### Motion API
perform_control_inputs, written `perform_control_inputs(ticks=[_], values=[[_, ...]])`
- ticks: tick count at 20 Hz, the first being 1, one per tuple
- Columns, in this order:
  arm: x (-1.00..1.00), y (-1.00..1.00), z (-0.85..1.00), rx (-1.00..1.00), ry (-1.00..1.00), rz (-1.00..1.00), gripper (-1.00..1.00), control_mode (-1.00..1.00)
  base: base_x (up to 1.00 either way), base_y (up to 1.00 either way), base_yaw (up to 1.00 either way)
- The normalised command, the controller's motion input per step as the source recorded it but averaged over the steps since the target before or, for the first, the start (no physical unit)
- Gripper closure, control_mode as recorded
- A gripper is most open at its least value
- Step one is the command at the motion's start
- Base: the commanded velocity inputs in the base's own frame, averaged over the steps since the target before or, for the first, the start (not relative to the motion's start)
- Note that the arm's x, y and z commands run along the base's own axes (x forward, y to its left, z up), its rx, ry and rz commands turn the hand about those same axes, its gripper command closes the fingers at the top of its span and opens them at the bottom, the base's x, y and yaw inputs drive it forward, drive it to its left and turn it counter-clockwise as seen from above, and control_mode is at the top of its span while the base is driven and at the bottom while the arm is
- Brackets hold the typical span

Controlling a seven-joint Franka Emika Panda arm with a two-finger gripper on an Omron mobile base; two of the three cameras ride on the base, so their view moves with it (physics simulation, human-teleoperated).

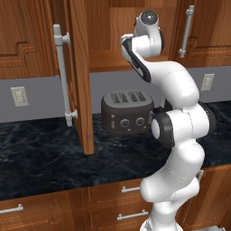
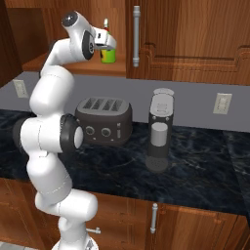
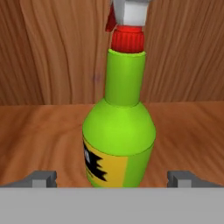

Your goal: Open the cabinet. Pick the spray and place it next to the sink. Then close the cabinet.

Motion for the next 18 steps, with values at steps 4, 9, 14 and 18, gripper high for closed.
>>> perform_control_inputs(ticks=[4,9,14,18], values=[[0.32,0.0,-0.06,0.0,-0.01,0.0,-1.0,-1.0,0.0,0.0,0.0],[0.34,0.0,0.0,0.05,0.0,0.0,-1.0,-1.0,0.0,0.0,0.0],[0.27,-0.02,0.0,0.09,0.0,0.0,-1.0,-1.0,0.0,0.0,0.0],[0.2,-0.02,0.0,0.06,0.0,0.0,-1.0,-1.0,0.0,0.0,0.0]])
